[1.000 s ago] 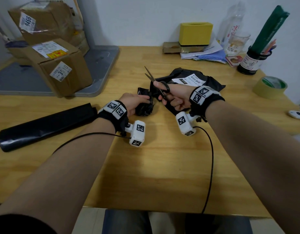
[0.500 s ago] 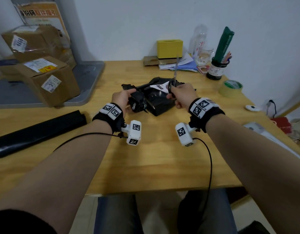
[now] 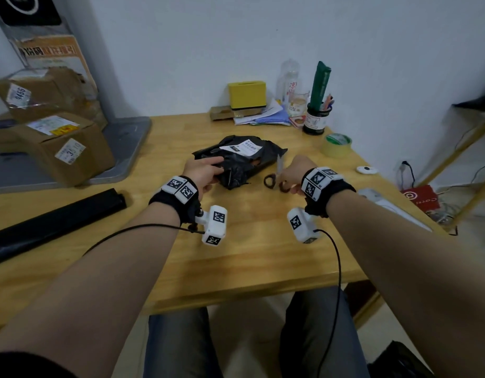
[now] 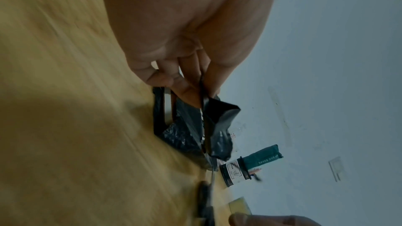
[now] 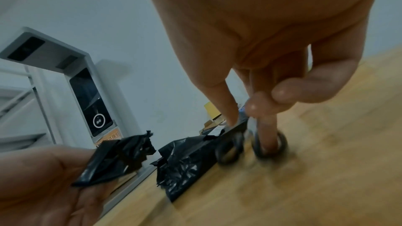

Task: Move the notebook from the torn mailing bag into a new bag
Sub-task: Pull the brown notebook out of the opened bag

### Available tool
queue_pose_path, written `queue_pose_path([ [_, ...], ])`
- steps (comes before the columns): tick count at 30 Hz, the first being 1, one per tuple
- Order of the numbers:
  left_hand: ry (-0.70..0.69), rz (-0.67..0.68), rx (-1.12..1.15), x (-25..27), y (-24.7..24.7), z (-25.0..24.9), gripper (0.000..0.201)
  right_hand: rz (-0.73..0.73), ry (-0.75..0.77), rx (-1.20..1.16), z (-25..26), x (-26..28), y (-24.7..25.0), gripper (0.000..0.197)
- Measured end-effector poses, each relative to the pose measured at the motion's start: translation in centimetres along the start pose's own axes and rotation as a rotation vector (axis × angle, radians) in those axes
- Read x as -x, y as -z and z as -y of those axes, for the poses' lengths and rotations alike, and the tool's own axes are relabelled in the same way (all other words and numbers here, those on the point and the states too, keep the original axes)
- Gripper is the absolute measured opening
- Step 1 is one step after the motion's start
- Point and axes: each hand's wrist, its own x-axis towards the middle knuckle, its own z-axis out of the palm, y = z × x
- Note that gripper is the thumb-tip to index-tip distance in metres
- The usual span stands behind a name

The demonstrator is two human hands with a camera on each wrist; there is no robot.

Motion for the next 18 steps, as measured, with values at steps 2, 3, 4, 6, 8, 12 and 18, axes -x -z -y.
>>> queue_pose_path([
  [2,-0.009,0.008,-0.001,0.4,0.0,0.1,0.033,0.033,0.044,-0.045,0.0,0.4,0.1,0.008],
  [3,-0.012,0.013,0.002,0.7,0.0,0.1,0.032,0.041,0.056,-0.085,0.1,0.5,0.1,0.011],
  [4,-0.015,0.017,0.001,0.8,-0.1,0.0,0.031,0.047,0.061,-0.128,0.3,0.7,0.1,0.018],
  [6,-0.026,0.026,-0.030,0.9,-0.4,-0.3,0.028,0.046,0.088,-0.216,1.1,0.9,0.1,0.037],
  [8,-0.046,0.047,-0.074,0.9,-1.0,-0.6,0.023,0.094,0.127,-0.255,2.1,1.3,0.2,0.051],
  [12,-0.106,0.106,-0.135,0.4,-3.3,-1.5,0.018,0.131,0.198,-0.211,2.2,1.0,0.4,0.046],
  [18,-0.126,0.072,-0.111,-1.8,-7.8,-3.4,0.018,-0.081,0.016,-0.395,-0.8,-1.6,3.3,0.035],
])
